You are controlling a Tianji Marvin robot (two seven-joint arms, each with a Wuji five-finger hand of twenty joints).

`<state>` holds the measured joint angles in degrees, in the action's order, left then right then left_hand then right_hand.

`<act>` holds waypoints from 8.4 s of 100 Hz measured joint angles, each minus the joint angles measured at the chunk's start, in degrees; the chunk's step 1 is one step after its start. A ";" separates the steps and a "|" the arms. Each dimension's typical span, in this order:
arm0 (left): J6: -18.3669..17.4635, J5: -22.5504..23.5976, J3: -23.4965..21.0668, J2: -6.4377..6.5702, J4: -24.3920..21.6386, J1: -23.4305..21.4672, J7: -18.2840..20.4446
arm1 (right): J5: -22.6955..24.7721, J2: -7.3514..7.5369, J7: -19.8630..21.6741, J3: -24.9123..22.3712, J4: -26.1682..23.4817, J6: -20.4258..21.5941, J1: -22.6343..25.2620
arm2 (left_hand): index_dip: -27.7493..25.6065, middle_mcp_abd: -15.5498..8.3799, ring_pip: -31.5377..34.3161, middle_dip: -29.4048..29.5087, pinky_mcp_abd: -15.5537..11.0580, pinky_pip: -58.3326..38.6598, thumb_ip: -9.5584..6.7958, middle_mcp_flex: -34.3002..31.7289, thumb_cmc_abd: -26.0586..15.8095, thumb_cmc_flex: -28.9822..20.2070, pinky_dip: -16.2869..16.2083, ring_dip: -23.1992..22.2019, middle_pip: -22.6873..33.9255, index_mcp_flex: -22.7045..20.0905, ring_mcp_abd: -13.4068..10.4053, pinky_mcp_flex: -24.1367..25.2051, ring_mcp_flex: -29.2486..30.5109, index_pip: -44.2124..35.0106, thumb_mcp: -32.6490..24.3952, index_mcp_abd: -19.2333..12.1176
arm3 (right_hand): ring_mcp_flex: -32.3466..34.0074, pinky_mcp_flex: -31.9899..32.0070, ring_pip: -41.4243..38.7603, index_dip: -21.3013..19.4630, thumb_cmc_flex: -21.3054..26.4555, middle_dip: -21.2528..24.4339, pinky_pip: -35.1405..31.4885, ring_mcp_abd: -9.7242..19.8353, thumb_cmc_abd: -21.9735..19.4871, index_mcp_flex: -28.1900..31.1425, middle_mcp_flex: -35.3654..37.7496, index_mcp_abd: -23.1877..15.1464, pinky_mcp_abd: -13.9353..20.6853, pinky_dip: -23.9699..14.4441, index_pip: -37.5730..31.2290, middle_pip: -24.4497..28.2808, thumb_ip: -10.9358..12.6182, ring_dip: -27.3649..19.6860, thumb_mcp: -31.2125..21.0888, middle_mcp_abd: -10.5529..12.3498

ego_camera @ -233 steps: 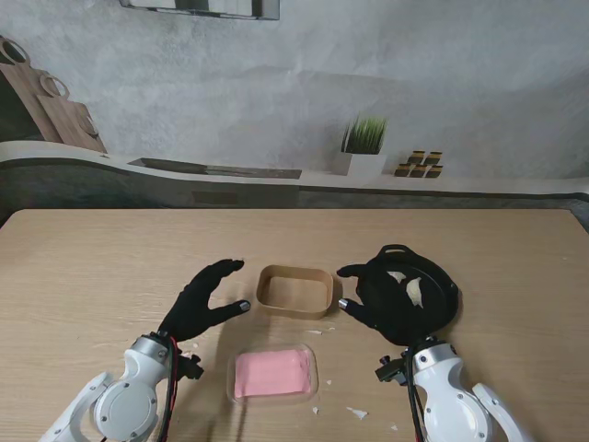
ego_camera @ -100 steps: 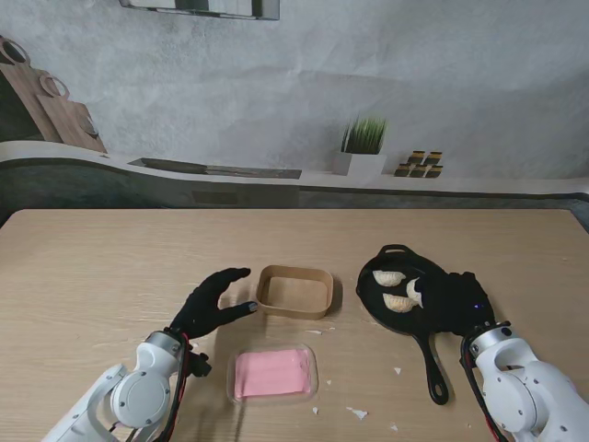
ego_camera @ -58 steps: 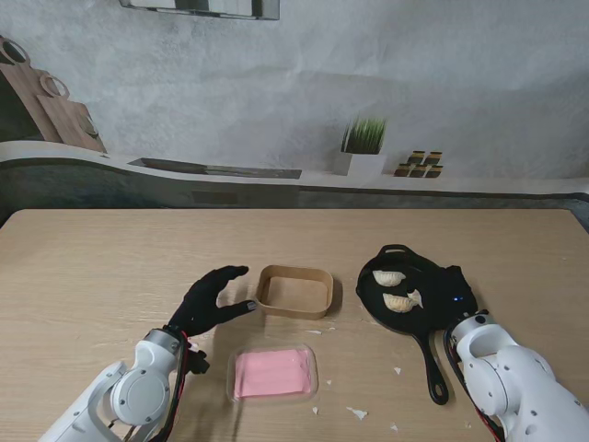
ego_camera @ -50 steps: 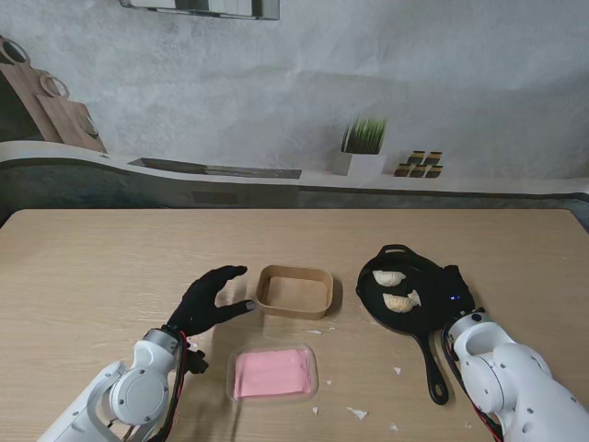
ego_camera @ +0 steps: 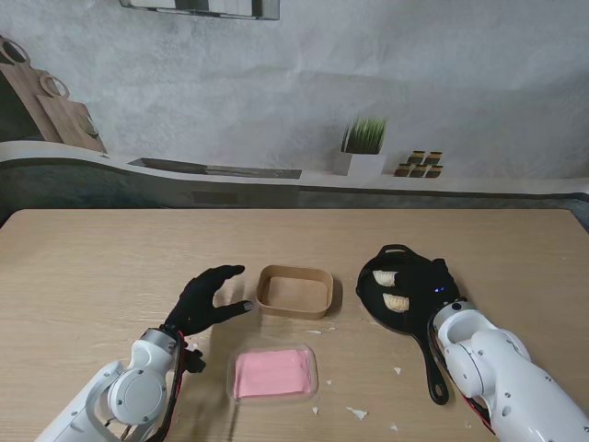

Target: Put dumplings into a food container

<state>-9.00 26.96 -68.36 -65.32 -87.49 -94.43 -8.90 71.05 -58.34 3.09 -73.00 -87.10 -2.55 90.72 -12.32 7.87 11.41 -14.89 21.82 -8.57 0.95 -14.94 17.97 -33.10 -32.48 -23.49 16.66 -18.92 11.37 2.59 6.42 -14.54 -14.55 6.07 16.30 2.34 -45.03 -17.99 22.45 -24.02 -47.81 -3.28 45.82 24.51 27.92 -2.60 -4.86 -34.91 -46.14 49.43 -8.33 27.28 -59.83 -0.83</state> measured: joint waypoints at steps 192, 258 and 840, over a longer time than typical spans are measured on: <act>-0.91 1.99 -0.53 0.05 1.10 0.20 -1.53 | 6.17 1.43 -11.84 6.57 8.84 4.84 -6.31 | 0.00 0.01 0.00 -1.91 -1.40 1.50 -0.01 -5.73 0.76 0.00 1.97 -0.62 1.24 -2.27 -0.13 2.76 -0.26 -0.66 -0.73 0.83 | 21.86 -3.92 -3.86 3.81 3.50 2.69 -4.11 2.39 9.52 22.70 37.43 -9.84 -0.88 7.80 -13.52 7.34 -12.95 0.87 -6.52 1.15; -1.60 1.99 -0.90 0.04 1.25 0.15 -1.85 | -4.96 -0.95 -19.81 -4.11 4.14 6.67 -1.42 | 0.00 0.01 0.00 -1.92 -1.40 1.50 -0.01 -5.82 0.76 0.00 3.30 -0.63 1.25 -2.28 -0.13 2.76 -0.26 -0.67 -0.73 0.99 | 21.81 -3.89 -7.36 0.94 4.33 0.36 -4.72 2.83 9.52 22.64 37.42 -6.94 -0.89 9.18 -13.59 9.94 -12.95 2.43 -9.82 -0.82; -5.96 0.67 -5.90 -0.33 -1.75 -2.44 -3.64 | -13.02 -4.17 -20.22 2.81 7.50 -13.86 -5.33 | 0.00 1.31 0.08 -2.58 -1.42 1.50 -0.01 -10.61 -0.23 0.00 3.39 -1.98 1.25 -5.05 0.04 2.77 0.84 -0.67 0.83 1.64 | 42.48 -24.25 -23.21 -1.07 5.66 -3.95 -30.69 -5.55 5.50 17.38 33.21 -1.38 -6.61 3.55 -16.62 13.44 -12.32 3.05 -6.83 -5.37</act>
<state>-14.96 27.62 -74.25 -65.65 -89.24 -96.87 -12.54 58.02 -62.50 -17.14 -70.19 -79.60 -16.41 85.39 -12.32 9.18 11.49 -17.47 20.40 -7.06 0.95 -25.55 17.74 -33.10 -29.09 -25.47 17.90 -23.98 11.41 5.36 7.26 -15.22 -13.73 7.70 58.77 -21.91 -68.24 -19.06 28.11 -27.96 -78.51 -8.84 51.32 41.89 61.13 -3.97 -11.47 -31.36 -62.76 62.87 -20.65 30.33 -66.66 -6.21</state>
